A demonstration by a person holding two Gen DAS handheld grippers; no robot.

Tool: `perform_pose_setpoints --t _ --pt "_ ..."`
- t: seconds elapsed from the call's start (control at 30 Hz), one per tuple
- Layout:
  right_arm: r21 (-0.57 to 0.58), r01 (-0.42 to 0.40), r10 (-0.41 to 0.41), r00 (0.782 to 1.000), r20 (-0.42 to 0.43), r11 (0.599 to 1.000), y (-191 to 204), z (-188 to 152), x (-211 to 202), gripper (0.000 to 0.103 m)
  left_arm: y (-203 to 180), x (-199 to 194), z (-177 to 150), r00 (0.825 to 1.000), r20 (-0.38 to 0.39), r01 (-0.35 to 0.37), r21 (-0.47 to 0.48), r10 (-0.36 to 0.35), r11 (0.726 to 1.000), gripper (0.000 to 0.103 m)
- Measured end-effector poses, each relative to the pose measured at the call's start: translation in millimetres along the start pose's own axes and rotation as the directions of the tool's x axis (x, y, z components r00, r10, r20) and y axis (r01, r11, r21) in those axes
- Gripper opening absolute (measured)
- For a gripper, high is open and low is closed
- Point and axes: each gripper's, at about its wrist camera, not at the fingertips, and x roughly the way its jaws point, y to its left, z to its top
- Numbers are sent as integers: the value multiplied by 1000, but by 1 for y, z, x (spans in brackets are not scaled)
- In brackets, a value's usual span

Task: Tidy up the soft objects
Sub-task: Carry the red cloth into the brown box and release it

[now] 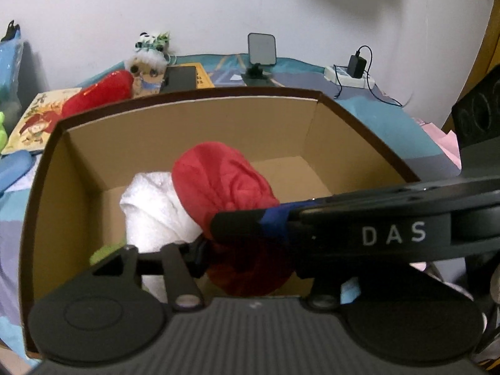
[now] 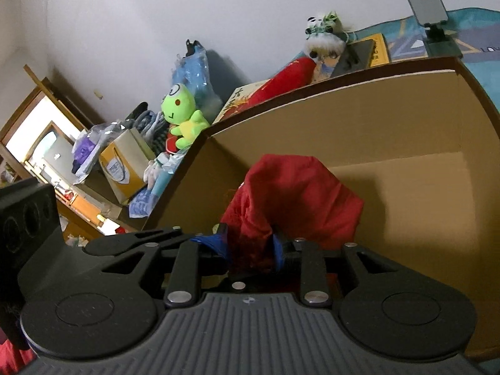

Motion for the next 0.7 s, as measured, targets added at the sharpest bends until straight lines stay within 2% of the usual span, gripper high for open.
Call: perform_pose_setpoints --t 0.1,0.37,0.53,0.7 --pt "17 11 -11 1000 3 1000 1 -1 -1 12 3 1 1 1000 -13 8 -9 -8 1000 54" --pt "81 38 -39 999 8 996 0 1 -5 12 -2 -4 6 999 -32 6 -10 -6 1000 60" --pt "122 39 -41 999 22 992 -1 0 -12 14 2 -12 10 999 -48 -18 -29 17 999 62" --pt "140 10 -16 999 37 990 1 -1 -22 16 9 -34 10 998 -22 -65 -40 65 997 63"
